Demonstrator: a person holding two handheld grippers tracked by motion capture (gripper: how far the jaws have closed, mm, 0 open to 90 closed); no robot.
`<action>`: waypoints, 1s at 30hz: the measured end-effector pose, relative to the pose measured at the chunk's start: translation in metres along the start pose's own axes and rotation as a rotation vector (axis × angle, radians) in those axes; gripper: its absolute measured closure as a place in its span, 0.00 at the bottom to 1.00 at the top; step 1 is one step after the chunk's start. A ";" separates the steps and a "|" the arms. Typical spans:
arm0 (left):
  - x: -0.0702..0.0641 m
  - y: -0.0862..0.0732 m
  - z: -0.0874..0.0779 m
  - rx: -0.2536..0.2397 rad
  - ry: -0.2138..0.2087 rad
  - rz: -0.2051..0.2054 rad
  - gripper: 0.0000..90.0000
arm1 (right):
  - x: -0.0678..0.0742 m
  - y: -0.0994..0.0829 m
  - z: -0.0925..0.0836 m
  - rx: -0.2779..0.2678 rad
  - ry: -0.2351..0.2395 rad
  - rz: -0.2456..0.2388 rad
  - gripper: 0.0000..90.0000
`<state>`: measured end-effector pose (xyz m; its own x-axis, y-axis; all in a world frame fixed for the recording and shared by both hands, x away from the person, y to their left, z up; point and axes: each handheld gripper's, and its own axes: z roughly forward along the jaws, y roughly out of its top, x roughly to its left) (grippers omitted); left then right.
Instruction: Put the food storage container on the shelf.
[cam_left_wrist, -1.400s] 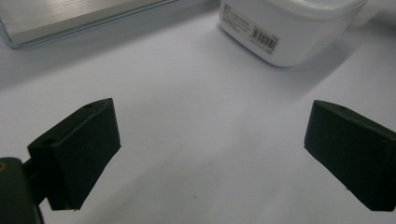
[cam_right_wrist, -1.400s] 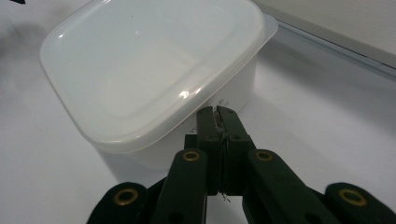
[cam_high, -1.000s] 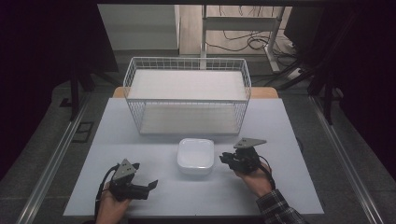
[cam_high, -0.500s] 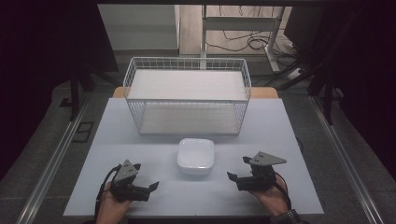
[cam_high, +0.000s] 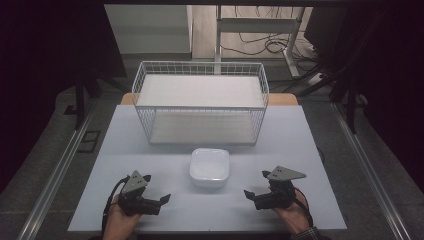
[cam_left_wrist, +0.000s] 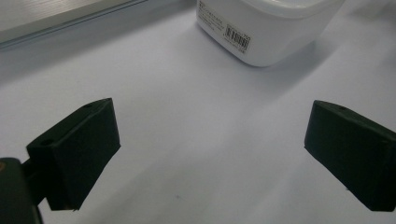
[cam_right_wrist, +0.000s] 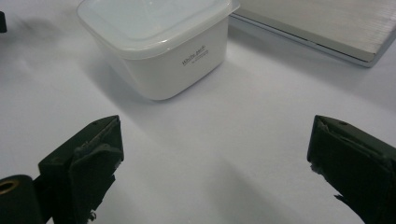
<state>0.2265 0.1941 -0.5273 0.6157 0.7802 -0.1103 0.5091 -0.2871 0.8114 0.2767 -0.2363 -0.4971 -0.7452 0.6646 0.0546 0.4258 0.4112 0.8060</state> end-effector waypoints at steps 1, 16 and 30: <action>0.000 0.000 0.000 0.001 0.002 0.002 0.03 | 0.000 0.000 0.000 0.000 -0.001 -0.001 0.04; 0.000 0.017 0.006 -0.013 -0.057 -0.002 0.02 | -0.001 0.007 0.004 -0.015 0.021 0.013 0.04; 0.002 0.050 0.022 -0.032 -0.104 0.010 0.08 | 0.004 0.026 0.016 0.004 0.115 0.093 0.00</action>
<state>0.2660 0.1687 -0.5000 0.6805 0.7150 -0.1602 0.4846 -0.2752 0.8303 0.2930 -0.2131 -0.4847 -0.7562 0.6240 0.1970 0.4980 0.3535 0.7918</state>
